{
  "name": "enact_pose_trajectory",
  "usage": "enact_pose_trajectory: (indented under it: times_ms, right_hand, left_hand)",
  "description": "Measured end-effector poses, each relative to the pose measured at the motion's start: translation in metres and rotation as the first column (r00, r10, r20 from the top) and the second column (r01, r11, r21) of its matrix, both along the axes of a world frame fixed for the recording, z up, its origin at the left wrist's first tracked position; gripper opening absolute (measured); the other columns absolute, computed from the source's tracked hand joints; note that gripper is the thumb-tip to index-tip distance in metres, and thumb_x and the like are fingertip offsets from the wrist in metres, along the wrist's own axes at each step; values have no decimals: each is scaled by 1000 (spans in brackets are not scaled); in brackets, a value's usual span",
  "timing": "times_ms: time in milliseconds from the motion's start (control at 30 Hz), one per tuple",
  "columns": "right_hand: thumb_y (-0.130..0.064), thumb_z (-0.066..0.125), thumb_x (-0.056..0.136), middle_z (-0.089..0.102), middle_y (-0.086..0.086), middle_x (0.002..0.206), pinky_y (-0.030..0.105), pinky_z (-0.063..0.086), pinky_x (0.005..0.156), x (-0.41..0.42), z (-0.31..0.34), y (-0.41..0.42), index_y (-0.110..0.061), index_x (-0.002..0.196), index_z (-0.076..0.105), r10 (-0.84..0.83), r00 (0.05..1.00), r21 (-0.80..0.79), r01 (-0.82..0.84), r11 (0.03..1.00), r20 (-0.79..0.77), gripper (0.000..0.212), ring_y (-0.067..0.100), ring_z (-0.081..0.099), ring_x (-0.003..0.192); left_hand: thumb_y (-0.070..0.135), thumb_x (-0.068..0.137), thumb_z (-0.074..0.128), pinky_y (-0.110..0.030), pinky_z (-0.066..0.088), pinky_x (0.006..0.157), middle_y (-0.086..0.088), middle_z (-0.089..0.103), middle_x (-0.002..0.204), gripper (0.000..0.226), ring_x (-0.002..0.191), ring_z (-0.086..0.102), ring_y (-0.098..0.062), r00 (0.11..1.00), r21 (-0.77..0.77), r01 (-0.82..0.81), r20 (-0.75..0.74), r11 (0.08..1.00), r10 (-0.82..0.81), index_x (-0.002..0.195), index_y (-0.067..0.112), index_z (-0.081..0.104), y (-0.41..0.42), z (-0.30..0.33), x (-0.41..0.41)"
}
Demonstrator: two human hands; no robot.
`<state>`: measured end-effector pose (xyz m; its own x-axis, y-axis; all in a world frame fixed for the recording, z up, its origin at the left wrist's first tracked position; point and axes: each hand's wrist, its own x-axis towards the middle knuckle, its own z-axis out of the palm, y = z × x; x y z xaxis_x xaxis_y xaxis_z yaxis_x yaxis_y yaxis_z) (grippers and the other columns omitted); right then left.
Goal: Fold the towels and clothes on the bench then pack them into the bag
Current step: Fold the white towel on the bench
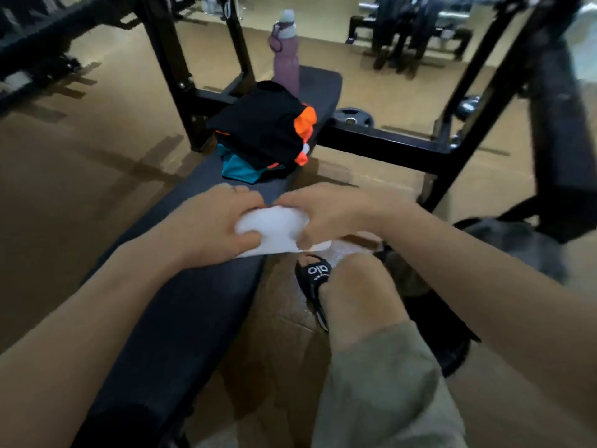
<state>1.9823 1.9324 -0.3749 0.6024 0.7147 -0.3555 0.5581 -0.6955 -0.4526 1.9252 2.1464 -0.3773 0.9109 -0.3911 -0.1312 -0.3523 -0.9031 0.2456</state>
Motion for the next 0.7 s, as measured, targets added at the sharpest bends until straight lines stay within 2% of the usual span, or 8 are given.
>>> enact_pose_trajectory:
  times_ms: [133,233,300,367,433,500,600,700]
  right_hand:
    - [-43,72,79,61,-6,108,35,51,77,-30,18,-84,-31,122,56,-224,974,80,221,972,25,48,12,58,92]
    - [-57,61,83,58,-7,116,39,50,86,-69,-3,-139,-33,132,50,-306,948,125,295,947,85,55,14,57,100]
    - [-50,57,91,54,-3,122,38,47,89,-97,-28,-171,-25,137,46,-375,917,110,363,925,134,53,17,53,106]
    - [-45,54,95,53,-4,116,37,47,85,-123,-59,-199,-24,129,49,-424,899,78,418,905,106,40,17,53,101]
    - [-41,53,95,50,-3,107,36,47,79,-143,-98,-222,-24,113,50,-456,887,-7,458,889,74,25,21,53,94]
    - [-37,53,95,51,3,110,36,43,79,-155,-140,-241,-19,115,51,-427,888,-140,450,882,170,27,27,53,99]
    - [-30,57,93,55,11,120,40,43,85,-164,-192,-261,-11,125,55,-385,872,-304,471,828,303,37,32,55,110]
    - [-17,80,67,64,15,95,41,53,65,-152,-231,-269,-4,99,69,-393,801,-327,559,762,451,36,36,62,83]
  left_hand:
    - [43,75,52,-35,41,76,9,56,106,49,101,50,-17,987,-56,140,92,989,-135,121,27,62,-65,17,8]
    - [41,74,52,-40,46,79,7,60,107,51,97,47,-14,965,-41,248,92,968,-244,122,28,65,-117,11,6]
    - [41,73,50,-41,48,80,4,62,109,52,98,50,-17,953,-14,303,36,953,-302,120,28,66,-154,-5,0]
    - [41,76,50,-42,51,80,1,64,108,48,99,55,-21,934,17,357,-24,934,-357,118,27,68,-189,-31,-9]
    - [39,84,57,-42,53,80,0,63,108,39,98,58,-22,912,73,404,-104,912,-396,118,24,66,-221,-64,-22]
    - [33,90,60,-42,53,82,-3,63,109,31,100,60,-23,896,101,420,-206,902,-394,118,19,63,-247,-98,-36]
    - [30,98,56,-48,54,84,-9,60,121,41,103,60,-31,879,89,417,-291,905,-377,137,21,50,-273,-138,-53]
    - [34,99,56,-49,55,85,-9,50,138,69,109,59,-33,904,52,388,-216,920,-369,157,36,19,-285,-153,-52]
